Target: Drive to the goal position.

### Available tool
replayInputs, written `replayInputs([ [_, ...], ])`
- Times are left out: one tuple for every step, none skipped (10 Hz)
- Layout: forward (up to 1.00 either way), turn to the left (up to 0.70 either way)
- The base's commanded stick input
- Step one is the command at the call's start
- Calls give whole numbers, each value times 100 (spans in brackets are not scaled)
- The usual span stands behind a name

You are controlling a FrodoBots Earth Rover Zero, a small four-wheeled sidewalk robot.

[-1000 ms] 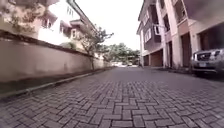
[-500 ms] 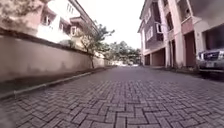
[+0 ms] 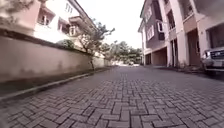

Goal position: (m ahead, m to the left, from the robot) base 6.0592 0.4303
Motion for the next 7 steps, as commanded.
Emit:
replayInputs([
  [70,0],
  [70,0],
  [70,0],
  [70,0],
  [70,0],
  [70,0],
  [70,0],
])
